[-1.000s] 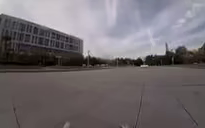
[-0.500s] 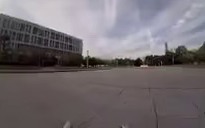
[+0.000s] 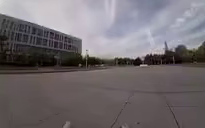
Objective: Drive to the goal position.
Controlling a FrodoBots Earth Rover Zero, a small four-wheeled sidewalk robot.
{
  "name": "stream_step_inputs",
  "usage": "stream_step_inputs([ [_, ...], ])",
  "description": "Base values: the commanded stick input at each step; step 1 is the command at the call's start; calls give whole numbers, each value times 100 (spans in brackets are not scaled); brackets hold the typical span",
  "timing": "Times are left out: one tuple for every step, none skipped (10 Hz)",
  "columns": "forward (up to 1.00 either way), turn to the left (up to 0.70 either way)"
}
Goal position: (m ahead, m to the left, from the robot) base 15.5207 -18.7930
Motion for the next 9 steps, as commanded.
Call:
stream_step_inputs([
  [100, 0],
  [100, 0],
  [100, 0],
  [100, 0],
  [100, 0],
  [100, 0],
  [100, 0],
  [100, 0],
  [100, 0],
])
